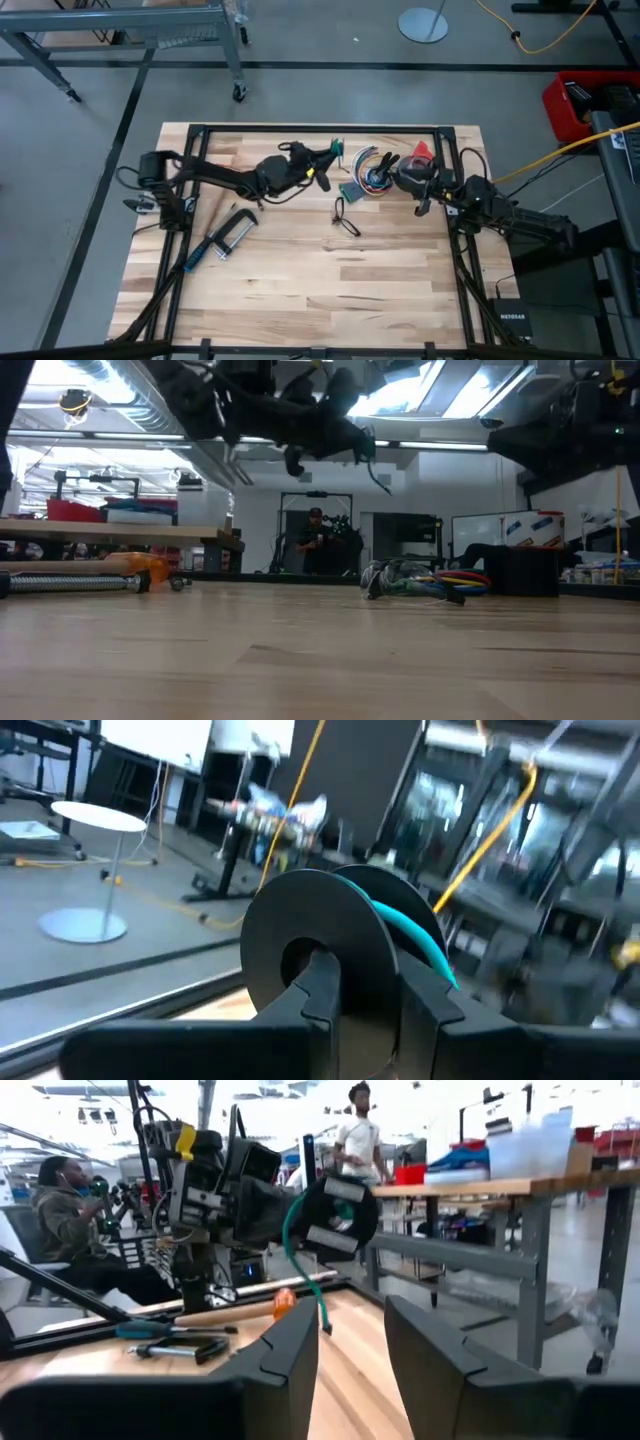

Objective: Coil cords
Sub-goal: Uncoil the green wire from the black spool

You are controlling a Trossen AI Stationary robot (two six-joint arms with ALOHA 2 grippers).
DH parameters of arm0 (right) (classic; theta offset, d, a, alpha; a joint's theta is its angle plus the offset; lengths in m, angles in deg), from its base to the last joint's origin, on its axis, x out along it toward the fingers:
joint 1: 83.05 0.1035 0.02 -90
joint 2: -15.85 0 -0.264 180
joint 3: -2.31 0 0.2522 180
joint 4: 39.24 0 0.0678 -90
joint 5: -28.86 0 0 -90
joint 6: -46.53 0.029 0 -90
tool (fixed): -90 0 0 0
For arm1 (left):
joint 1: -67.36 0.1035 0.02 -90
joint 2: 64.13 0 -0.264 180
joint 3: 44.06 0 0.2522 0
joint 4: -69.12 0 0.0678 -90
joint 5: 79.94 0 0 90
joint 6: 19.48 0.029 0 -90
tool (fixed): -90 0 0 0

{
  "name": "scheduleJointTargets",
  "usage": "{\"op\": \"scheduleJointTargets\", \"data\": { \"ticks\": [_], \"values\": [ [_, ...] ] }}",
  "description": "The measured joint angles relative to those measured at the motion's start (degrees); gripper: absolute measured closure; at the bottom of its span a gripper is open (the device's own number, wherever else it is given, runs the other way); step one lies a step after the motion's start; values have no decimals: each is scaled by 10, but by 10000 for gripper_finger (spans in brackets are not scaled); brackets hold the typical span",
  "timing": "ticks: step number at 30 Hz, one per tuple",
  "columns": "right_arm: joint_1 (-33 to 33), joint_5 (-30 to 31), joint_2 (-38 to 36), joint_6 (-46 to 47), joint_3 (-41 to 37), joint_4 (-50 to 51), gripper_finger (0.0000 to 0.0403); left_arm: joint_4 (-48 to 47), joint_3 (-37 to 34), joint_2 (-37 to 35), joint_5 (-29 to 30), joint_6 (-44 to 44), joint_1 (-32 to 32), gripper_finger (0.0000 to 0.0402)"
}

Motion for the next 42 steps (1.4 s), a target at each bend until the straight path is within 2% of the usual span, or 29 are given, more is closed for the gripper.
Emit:
{"op": "scheduleJointTargets", "data": {
  "ticks": [6,10,15,21,30,42],
  "values": [
    [0,0,35,35,0,-1,277,16,72,64,-14,-5,-3,359],
    [0,0,63,55,0,-5,255,14,125,99,-19,33,-7,359],
    [0,0,96,58,0,-59,224,11,174,131,-19,43,-14,359],
    [0,0,138,56,0,-94,217,2,222,154,-19,40,-19,359],
    [0,-3,212,41,7,-122,217,-28,250,160,-19,25,-28,359],
    [0,-13,336,26,68,-126,217,-36,251,160,-21,28,-36,359]
  ]
}}
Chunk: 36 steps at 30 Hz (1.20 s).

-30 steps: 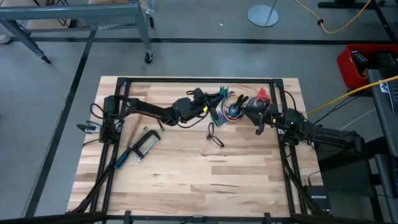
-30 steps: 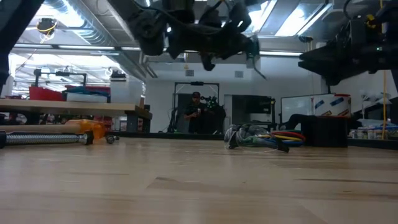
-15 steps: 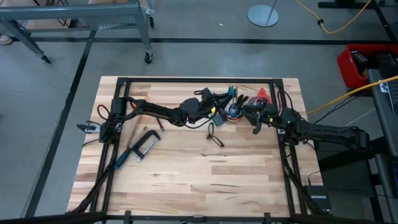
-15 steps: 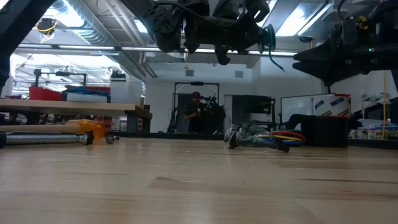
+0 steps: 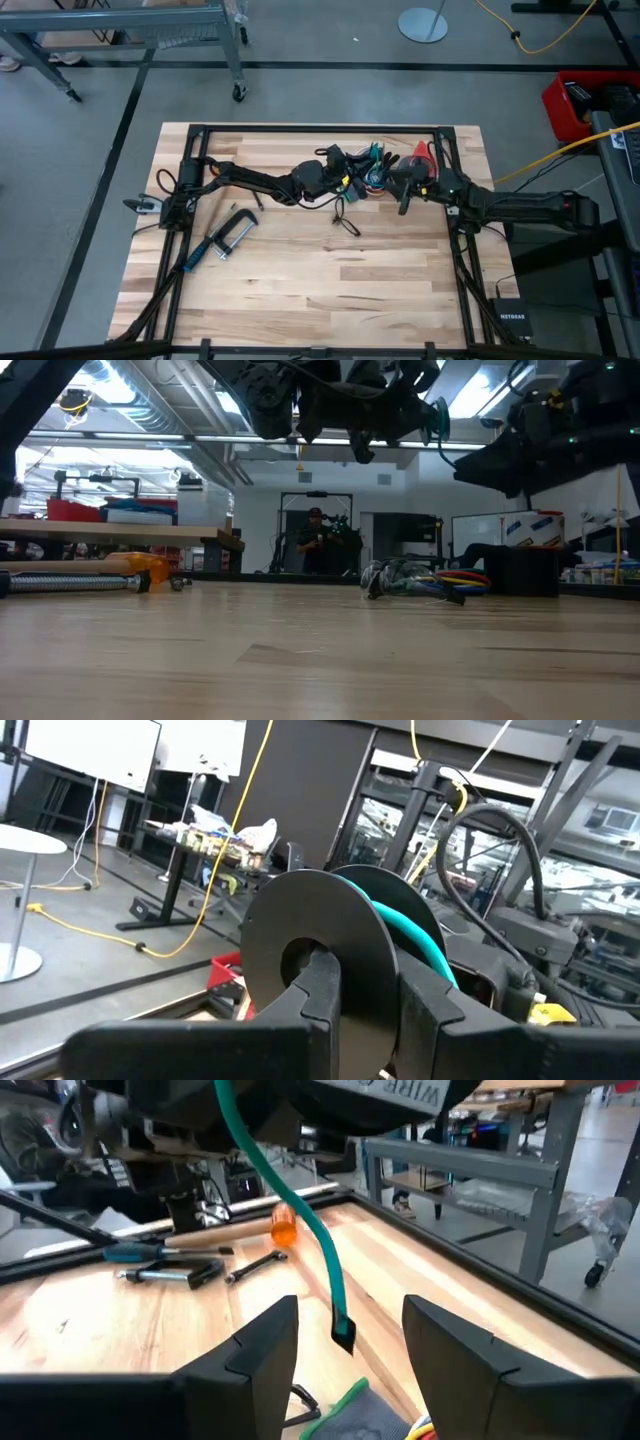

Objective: Coil cords
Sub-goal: Uncoil the green wire from the black spool

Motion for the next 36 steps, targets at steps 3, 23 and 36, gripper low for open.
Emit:
{"op": "scheduleJointTargets", "data": {
  "ticks": [3,23,36],
  "values": [
    [0,-2,27,0,11,-3,217,-1,0,0,0,5,0,359],
    [0,-84,74,1,44,-7,387,-23,0,0,18,100,0,359],
    [0,-122,71,2,44,-7,393,-135,0,0,54,235,0,359]
  ]
}}
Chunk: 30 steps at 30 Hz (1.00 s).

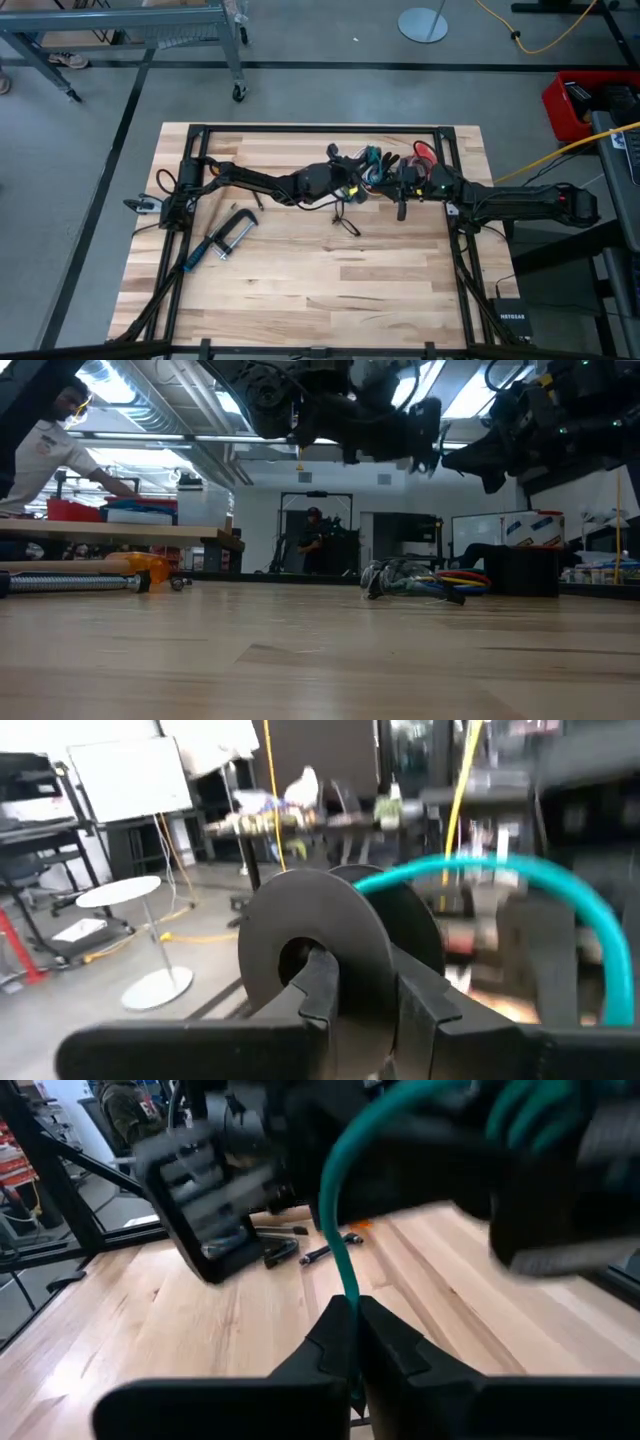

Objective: Coil cords
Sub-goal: Uncoil the green wire from the black spool

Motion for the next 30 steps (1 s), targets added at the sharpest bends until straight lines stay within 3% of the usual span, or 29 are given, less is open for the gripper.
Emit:
{"op": "scheduleJointTargets", "data": {
  "ticks": [8,17,22,26,30],
  "values": [
    [0,30,-10,-26,0,0,397,-132,0,0,0,18,-9,359],
    [0,184,-25,-99,0,5,399,-225,0,-13,-15,19,-45,359],
    [0,248,-25,-120,0,23,399,-233,0,-35,-79,18,-58,359],
    [0,250,-25,-121,0,37,399,-228,0,-52,-162,18,-58,359],
    [0,239,-25,-117,0,66,399,-213,0,-62,-186,18,-58,359]
  ]
}}
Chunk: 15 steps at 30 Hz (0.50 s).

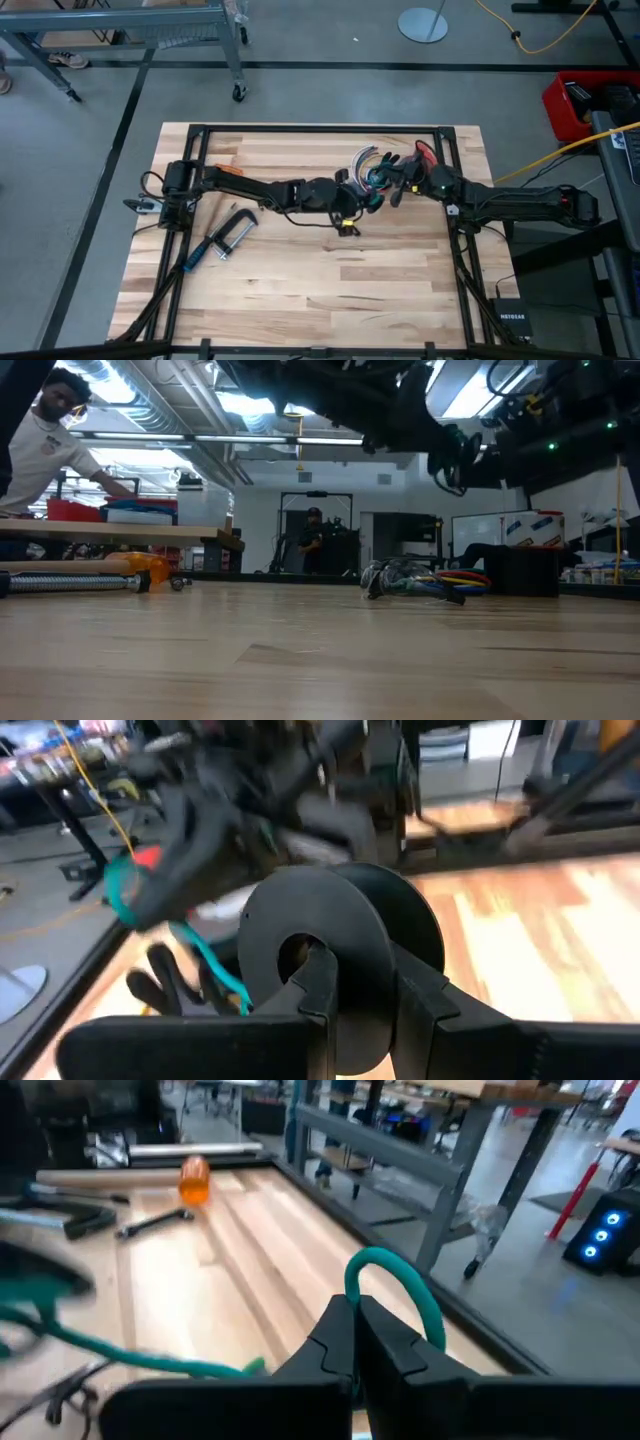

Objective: Coil cords
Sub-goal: Uncoil the green wire from the black spool

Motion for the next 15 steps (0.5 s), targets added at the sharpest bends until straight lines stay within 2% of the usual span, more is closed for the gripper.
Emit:
{"op": "scheduleJointTargets", "data": {
  "ticks": [5,8,15],
  "values": [
    [0,-19,0,27,0,44,399,55,0,-10,1,21,0,359],
    [0,-42,0,41,0,66,400,82,0,-15,21,48,1,359],
    [0,-131,0,66,0,78,400,111,0,-16,154,116,4,359]
  ]
}}
